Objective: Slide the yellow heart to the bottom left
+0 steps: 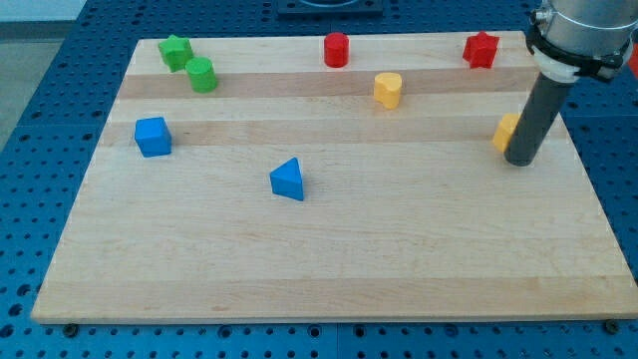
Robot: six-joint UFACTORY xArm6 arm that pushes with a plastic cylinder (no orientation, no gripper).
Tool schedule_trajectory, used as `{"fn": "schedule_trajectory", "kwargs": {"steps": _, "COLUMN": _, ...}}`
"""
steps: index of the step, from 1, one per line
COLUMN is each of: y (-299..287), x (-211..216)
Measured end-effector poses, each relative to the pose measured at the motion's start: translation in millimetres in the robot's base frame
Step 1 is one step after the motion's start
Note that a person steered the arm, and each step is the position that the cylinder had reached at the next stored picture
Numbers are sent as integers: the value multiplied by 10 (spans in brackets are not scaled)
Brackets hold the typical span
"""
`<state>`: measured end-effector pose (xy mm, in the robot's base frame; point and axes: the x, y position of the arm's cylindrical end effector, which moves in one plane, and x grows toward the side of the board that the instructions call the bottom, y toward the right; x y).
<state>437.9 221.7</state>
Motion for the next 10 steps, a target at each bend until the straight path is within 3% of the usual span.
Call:
{"fn": "schedule_trajectory", "kwargs": {"steps": 2, "y": -648, "x": 5}}
{"fn": "schedule_trajectory", "kwargs": {"steps": 3, "y": -963, "x": -204}}
{"fn": "schedule_trajectory", "kwargs": {"steps": 6, "y": -903, "x": -1074}}
{"fn": "schedule_trajectory", "kwargs": {"steps": 10, "y": -1889, "x": -1310}}
